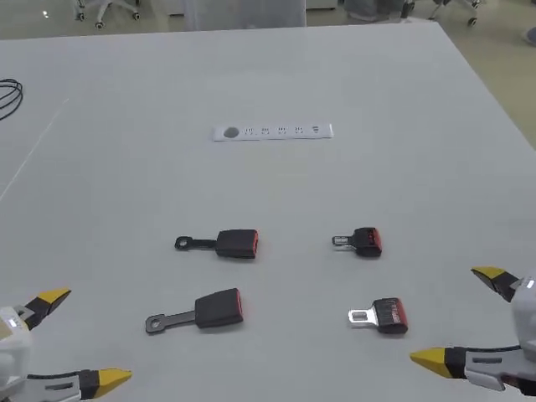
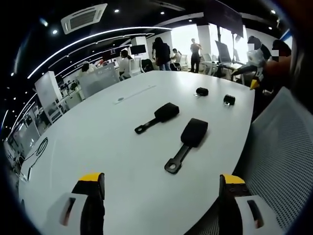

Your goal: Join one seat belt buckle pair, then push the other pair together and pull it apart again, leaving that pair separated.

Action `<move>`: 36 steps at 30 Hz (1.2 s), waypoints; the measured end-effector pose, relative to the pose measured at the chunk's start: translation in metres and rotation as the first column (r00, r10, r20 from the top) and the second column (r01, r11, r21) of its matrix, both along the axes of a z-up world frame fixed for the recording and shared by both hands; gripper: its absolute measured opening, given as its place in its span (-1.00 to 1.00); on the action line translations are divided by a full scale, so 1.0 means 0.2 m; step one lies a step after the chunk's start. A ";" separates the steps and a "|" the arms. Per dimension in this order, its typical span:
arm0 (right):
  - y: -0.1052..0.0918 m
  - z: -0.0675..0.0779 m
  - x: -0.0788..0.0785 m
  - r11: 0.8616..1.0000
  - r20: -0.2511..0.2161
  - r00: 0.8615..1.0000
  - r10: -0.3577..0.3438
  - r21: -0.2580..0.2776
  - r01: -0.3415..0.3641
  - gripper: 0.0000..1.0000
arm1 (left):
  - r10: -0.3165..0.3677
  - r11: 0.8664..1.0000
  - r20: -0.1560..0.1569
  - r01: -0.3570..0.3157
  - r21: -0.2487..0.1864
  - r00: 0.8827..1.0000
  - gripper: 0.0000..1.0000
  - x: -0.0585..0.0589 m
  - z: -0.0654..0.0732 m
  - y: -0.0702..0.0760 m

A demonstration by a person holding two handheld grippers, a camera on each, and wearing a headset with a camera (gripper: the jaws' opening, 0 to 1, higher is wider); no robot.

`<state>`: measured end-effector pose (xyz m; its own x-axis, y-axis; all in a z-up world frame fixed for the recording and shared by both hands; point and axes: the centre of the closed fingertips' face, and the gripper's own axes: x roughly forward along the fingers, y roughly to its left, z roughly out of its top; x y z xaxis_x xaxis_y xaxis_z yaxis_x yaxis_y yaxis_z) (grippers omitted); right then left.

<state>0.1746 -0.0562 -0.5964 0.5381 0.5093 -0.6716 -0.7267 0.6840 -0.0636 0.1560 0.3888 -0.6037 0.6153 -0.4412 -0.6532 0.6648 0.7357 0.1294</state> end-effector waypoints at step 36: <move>0.05 0.07 0.02 1.000 0.011 1.000 -0.017 -0.011 0.018 0.61 | -0.003 0.998 -0.013 0.004 0.064 1.000 0.90 -0.03 -0.01 0.02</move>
<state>0.1781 -0.0467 -0.5832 0.5542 0.4923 -0.6712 -0.7138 0.6959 -0.0790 0.1502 0.3929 -0.6058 0.6055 -0.4003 -0.6878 0.6691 0.7240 0.1676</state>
